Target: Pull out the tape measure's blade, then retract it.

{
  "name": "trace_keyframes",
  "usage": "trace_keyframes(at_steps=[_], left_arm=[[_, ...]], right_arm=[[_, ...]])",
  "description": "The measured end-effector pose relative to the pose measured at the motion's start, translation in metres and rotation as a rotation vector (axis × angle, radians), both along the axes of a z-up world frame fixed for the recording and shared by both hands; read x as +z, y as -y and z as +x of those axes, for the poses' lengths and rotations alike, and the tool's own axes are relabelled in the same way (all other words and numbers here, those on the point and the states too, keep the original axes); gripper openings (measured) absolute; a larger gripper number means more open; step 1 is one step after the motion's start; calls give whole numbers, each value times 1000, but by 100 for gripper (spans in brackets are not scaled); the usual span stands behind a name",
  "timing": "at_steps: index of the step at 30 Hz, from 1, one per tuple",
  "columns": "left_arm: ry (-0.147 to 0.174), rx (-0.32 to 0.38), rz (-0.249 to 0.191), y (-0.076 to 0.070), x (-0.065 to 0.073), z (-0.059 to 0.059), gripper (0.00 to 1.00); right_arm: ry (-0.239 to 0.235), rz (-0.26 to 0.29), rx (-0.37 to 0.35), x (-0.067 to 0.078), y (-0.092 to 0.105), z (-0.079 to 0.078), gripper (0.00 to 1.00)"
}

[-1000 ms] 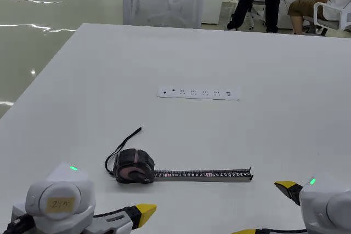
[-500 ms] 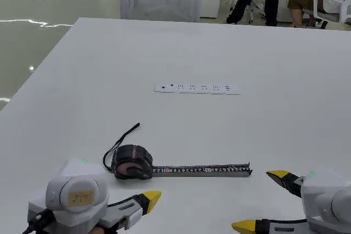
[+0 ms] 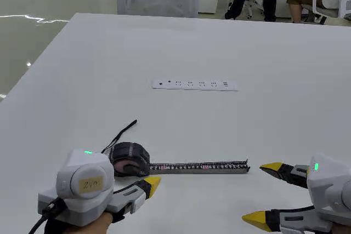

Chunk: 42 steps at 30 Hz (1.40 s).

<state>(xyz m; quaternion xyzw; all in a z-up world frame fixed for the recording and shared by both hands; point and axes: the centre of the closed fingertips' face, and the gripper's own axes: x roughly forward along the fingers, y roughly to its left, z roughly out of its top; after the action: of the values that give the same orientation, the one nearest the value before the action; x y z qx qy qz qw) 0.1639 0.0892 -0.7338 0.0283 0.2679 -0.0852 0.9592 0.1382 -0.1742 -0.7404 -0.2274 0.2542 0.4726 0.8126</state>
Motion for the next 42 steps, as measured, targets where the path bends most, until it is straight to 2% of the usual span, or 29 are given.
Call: trace_keyframes(at_steps=[5,16,23,27,30,33,42], left_arm=[[5,21,0,-1,-1,9,99],[4,45,-8,1,-4,22,96],[1,63,-7,-4,-7,24,95],[-8,67,-12,-3,-10,27,94],[-13,71,-11,-2,-11,29,93],[-22,82,-12,-4,-13,30,92],[-35,83,-8,-4,-19,36,91]], right_arm=[[12,-10,41,0,4,9,58],[8,-29,132,-3,3,26,55],[-5,-31,157,-2,5,41,53],[0,-56,198,-5,9,51,52],[-12,-47,202,-5,8,57,53],[-4,-68,227,-8,10,63,49],[-21,-94,266,-17,14,75,47]])
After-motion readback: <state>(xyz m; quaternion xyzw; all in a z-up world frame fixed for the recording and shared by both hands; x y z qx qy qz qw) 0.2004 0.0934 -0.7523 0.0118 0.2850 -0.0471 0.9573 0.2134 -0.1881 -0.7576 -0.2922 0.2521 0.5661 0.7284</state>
